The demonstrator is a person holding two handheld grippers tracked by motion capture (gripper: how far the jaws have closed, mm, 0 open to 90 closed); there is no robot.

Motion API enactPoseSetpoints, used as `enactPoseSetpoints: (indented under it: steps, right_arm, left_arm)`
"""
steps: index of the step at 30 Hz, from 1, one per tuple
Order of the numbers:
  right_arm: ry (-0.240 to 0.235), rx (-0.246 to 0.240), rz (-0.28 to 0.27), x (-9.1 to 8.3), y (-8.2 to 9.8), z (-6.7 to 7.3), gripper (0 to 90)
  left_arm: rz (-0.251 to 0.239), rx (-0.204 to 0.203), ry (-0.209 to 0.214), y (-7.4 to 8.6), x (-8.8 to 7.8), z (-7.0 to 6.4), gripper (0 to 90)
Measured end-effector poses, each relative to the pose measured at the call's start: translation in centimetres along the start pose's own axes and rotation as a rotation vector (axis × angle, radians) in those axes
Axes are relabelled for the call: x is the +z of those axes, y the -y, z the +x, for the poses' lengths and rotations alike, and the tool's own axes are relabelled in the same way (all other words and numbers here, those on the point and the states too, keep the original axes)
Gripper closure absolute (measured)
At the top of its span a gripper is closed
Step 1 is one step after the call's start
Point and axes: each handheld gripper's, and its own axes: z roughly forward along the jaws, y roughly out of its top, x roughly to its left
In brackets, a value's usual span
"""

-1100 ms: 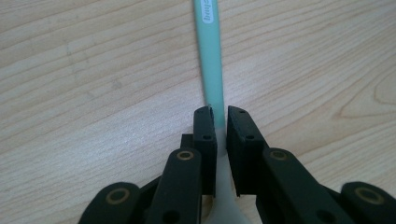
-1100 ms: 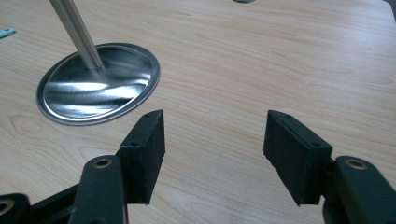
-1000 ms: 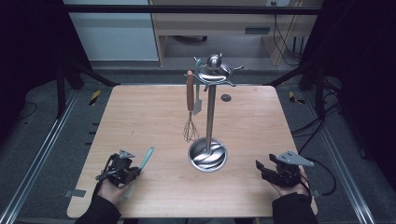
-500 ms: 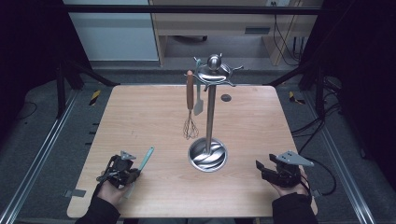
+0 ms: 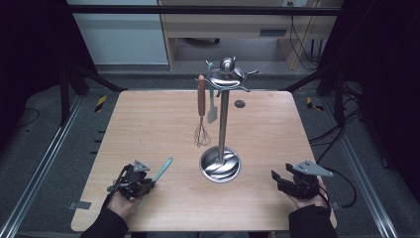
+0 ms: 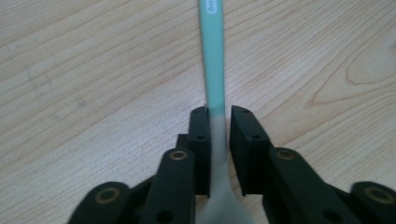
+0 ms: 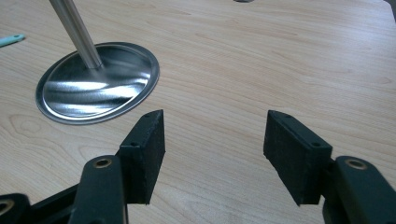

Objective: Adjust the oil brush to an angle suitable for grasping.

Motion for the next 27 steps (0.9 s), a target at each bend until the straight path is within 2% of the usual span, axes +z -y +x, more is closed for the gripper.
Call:
enactPoseSetpoints:
  steps: [4,10,22,27]
  right_arm:
    - [0.001,0.000,0.002,0.0,0.0,0.0,38.6]
    - [0.003,-0.006,0.003,0.1,0.0,-0.1,38.5]
    - [-0.003,0.005,0.012,0.1,0.1,-0.1,38.5]
    - [-0.003,0.008,0.013,0.1,0.0,-0.1,38.6]
  left_arm:
    - [-0.001,0.004,-0.007,-0.1,0.1,-0.1,75.9]
    - [0.007,-0.011,-0.047,-0.5,0.4,-0.8,80.2]
    - [0.010,0.001,-0.052,-0.5,0.3,-0.8,82.2]
    - [-0.037,-0.007,-0.042,-0.4,-0.7,-0.5,82.2]
